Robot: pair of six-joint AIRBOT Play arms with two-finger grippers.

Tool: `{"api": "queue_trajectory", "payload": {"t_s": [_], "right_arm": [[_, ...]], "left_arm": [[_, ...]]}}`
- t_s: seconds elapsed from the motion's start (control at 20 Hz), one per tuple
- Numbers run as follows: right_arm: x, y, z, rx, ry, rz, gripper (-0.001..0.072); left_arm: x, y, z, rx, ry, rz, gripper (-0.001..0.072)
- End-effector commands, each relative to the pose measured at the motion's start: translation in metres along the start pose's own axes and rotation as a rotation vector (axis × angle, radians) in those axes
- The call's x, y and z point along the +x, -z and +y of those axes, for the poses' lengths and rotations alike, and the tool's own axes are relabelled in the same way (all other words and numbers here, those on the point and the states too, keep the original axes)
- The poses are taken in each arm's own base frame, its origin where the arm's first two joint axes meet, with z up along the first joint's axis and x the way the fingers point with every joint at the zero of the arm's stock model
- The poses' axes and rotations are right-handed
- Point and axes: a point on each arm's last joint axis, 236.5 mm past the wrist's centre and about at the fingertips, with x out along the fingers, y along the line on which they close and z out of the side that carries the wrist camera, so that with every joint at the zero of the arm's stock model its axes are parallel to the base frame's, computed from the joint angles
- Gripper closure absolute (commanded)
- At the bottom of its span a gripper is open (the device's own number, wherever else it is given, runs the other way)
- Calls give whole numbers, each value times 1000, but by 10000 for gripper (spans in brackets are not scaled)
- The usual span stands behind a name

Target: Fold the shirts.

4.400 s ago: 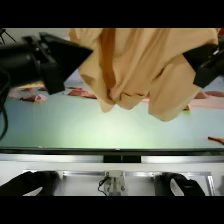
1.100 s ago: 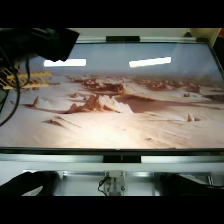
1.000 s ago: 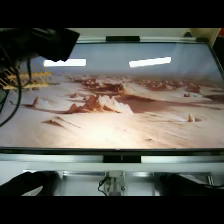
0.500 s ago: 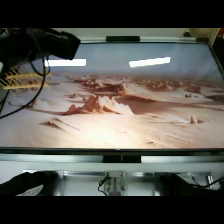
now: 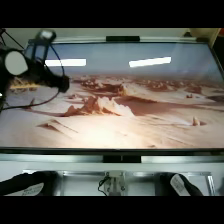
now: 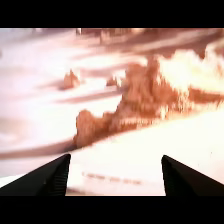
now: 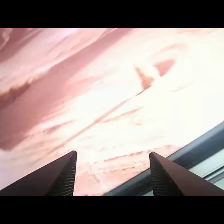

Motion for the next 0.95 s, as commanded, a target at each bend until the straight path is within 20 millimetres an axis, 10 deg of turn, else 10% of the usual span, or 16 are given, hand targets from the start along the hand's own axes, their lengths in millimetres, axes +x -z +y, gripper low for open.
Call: {"api": "queue_trajectory", "payload": {"t_s": [0.0,0.4,0.9], "right_arm": [[58,55,78,-286,-20,242,112],[81,94,141,-524,-79,360,112],[81,97,145,-535,-89,363,112]], "left_arm": [[20,95,3,-24,-14,332,21],[31,94,2,-111,-22,250,24],[32,95,2,-111,-22,251,24]]}}
